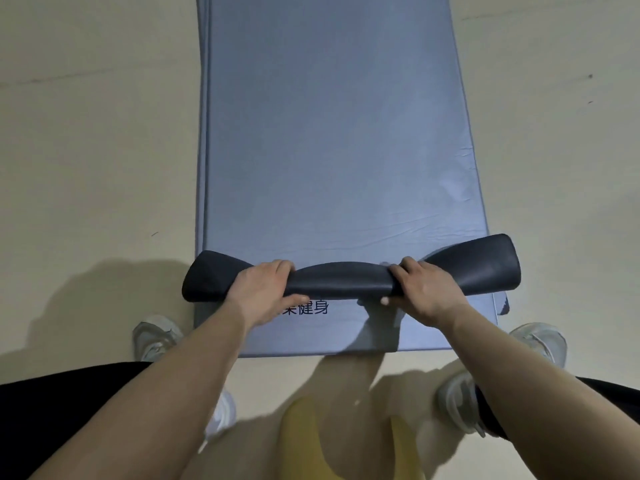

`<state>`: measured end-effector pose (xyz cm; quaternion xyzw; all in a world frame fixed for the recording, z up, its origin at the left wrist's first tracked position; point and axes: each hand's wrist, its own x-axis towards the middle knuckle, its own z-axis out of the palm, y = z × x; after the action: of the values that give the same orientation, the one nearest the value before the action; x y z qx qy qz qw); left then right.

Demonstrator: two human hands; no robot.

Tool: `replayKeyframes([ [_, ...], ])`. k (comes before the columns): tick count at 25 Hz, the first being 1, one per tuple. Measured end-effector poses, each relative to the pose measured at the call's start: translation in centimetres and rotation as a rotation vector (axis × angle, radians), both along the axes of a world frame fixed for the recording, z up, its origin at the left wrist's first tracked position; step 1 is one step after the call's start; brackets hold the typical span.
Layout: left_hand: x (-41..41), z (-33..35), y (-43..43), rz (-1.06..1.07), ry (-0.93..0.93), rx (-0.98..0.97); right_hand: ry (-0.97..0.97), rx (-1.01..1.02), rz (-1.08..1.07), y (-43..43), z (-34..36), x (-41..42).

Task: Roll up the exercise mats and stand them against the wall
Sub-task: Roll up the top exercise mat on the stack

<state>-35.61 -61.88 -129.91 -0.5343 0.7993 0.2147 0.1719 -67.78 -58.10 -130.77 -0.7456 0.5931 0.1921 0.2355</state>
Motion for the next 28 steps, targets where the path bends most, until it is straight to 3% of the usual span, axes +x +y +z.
replayKeyframes([
  [2,0.7,1.7,-1.6,0.004,-0.043,0.144,-0.035,0.064,-0.003,-0.6,1.6,0.0],
  [5,1.1,2.9,-4.6,0.181,-0.050,0.411,-0.093,0.135,-0.069,-3.0,2.2,0.3],
  [6,0.9,2.7,-5.2,0.210,-0.057,0.400,-0.093,0.171,-0.083,-4.2,2.0,0.3],
  [7,0.4,2.4,-5.2,0.192,-0.061,0.254,-0.089,0.207,-0.106,-5.4,1.7,0.1],
  [9,-1.4,0.8,-3.1,0.137,0.051,-0.265,-0.079,0.227,-0.173,-8.2,1.3,0.0],
  [11,-3.4,-0.6,-0.1,0.075,0.109,-0.439,-0.031,0.064,-0.156,-10.3,0.8,0.3],
  [13,-3.9,-1.9,0.3,-0.001,-0.045,-0.301,-0.058,-0.290,-0.164,-9.6,0.1,1.1],
  [15,-3.5,-3.2,-2.7,-0.037,-0.067,-0.245,-0.099,-0.515,-0.147,-6.3,-1.1,1.8],
  [19,-2.9,-3.2,-8.9,-0.069,0.031,-0.099,0.150,-0.328,0.037,-5.8,-3.7,1.0],
  [23,-2.4,-3.4,-7.8,-0.141,-0.090,-0.300,0.151,-0.280,0.054,-9.7,-3.2,1.2],
  [28,-2.4,0.1,-7.3,-0.034,-0.007,0.084,0.050,0.107,0.023,-9.0,1.0,1.5],
])
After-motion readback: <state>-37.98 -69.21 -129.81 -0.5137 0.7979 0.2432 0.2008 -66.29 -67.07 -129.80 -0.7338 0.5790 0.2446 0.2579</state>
